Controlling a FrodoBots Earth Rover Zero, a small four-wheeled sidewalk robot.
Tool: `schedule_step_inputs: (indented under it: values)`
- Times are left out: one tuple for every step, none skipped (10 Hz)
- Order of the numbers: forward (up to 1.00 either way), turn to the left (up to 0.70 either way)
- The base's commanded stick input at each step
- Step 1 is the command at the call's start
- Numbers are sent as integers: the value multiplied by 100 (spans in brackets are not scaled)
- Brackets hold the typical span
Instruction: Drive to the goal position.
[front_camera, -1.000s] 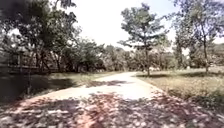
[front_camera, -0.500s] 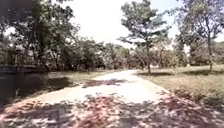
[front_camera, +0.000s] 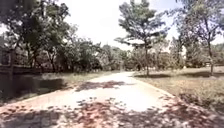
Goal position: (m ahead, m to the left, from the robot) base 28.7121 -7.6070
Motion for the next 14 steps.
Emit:
schedule_step_inputs:
  values:
    - [70,0]
    - [70,0]
    - [70,-12]
    - [70,-30]
    - [70,-22]
    - [70,-3]
    - [70,0]
    - [70,0]
    - [70,0]
    - [70,0]
    - [70,0]
    - [70,0]
    - [70,0]
    - [70,0]
